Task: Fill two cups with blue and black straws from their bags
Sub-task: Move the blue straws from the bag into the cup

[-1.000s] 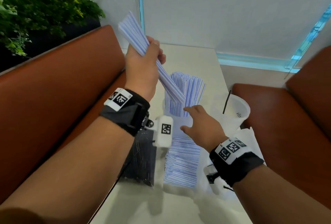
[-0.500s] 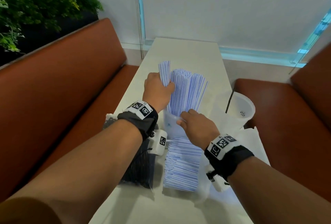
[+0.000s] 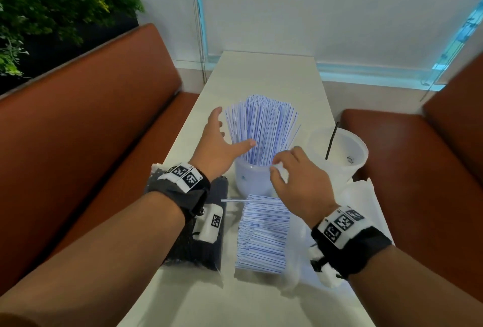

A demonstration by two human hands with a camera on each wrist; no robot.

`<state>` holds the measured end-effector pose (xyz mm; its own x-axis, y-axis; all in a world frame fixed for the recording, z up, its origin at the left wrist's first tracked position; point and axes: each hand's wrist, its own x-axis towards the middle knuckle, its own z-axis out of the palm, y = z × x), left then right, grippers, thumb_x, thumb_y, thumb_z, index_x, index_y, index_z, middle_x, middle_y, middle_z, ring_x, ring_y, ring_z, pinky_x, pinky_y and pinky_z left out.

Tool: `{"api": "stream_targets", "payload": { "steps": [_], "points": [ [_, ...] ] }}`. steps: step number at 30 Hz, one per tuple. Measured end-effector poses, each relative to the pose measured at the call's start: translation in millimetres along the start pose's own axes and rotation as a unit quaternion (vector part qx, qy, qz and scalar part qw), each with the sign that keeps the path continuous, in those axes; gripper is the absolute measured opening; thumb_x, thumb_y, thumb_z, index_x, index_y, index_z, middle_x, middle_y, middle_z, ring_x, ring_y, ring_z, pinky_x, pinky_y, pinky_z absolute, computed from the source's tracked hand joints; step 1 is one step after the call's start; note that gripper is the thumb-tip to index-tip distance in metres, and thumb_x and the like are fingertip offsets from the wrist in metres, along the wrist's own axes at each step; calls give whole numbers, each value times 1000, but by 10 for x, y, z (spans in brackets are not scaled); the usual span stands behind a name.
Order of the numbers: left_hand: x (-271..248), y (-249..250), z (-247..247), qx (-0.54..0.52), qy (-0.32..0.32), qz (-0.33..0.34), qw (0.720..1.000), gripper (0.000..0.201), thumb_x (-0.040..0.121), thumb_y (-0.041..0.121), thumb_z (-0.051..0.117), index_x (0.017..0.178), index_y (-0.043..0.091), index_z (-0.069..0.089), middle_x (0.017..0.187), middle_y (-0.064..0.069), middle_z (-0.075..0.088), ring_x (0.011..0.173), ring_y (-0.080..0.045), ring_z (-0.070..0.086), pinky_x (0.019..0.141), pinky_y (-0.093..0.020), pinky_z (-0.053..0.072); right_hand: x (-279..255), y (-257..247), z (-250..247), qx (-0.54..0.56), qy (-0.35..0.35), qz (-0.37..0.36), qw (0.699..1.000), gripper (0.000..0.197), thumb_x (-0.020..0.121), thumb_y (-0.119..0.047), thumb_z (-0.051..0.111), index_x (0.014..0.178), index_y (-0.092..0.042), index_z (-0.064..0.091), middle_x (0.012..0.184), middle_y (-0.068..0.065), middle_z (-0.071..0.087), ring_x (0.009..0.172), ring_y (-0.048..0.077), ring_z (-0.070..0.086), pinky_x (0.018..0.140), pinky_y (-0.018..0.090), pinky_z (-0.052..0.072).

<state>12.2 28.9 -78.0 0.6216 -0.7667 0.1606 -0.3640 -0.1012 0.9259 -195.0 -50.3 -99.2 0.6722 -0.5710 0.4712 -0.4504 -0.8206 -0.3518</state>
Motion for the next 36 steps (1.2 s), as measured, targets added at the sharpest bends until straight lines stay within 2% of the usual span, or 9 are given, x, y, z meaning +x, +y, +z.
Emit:
{"api": "stream_targets", "payload": {
  "steps": [2,5,8,11,14,20,26,31,36],
  "points": [
    [-135,-10,-48,9,77,8,997,84,75,58,77,143,35,33,135,6,46,115,-5,52,90,-26,46,-93,121,-42,-56,-65,96,992,22,94,-58,40,95,-35,43,82,-13,54,61,7,50,52,27,35],
    [-423,23,12,56,109,76,990,40,80,59,63,111,36,51,105,11,56,92,-2,56,75,-16,46,-212,327,-41,-166,-256,229,924,51,85,-77,34,100,-28,36,77,-11,51,62,13,48,53,30,32],
    [-673,62,264,158,-96,99,978,23,84,58,55,94,38,56,88,12,58,77,-8,58,67,-26,49,-275,382,33,-176,-282,245,911,58,81,-76,44,99,-21,48,76,-10,53,65,15,52,56,30,37],
    [-763,-30,568,337,-292,120,887,43,92,56,59,124,28,60,116,9,55,103,-11,56,88,-34,48,-247,339,62,-148,-289,243,914,29,87,-52,51,86,-23,55,74,-9,54,64,12,53,54,27,35],
    [-753,-138,775,419,-361,112,826,70,92,56,62,144,13,46,137,-5,48,125,-23,48,104,-42,44,-204,305,40,-132,-278,251,918,24,91,-39,48,72,-24,46,73,-10,49,63,11,48,50,26,28],
    [-720,-230,972,453,-367,105,805,72,89,56,64,141,9,46,131,-9,52,122,-28,49,103,-44,44,-227,338,-17,-120,-270,254,921,19,93,-35,44,78,-25,47,78,-9,50,76,18,53,55,29,30],
    [-723,-258,1042,457,-375,130,796,44,94,46,60,122,12,61,110,-8,57,104,-27,55,78,-32,39,-241,321,4,-106,-276,262,919,16,94,-35,44,84,-25,50,77,-9,47,78,19,53,58,29,31],
    [-724,-205,1071,476,-383,143,779,42,96,43,57,125,11,60,108,-7,58,101,-28,59,84,-37,51,-252,293,-6,-98,-271,254,923,17,96,-38,43,89,-25,52,85,-7,51,79,18,52,58,28,30],
    [-714,-81,1013,530,-351,146,758,28,91,34,61,112,16,56,97,-2,58,86,-24,60,64,-32,41,-244,317,-54,-89,-237,251,934,20,94,-41,43,93,-24,55,89,-7,58,81,17,55,63,30,35]
  ]
}}
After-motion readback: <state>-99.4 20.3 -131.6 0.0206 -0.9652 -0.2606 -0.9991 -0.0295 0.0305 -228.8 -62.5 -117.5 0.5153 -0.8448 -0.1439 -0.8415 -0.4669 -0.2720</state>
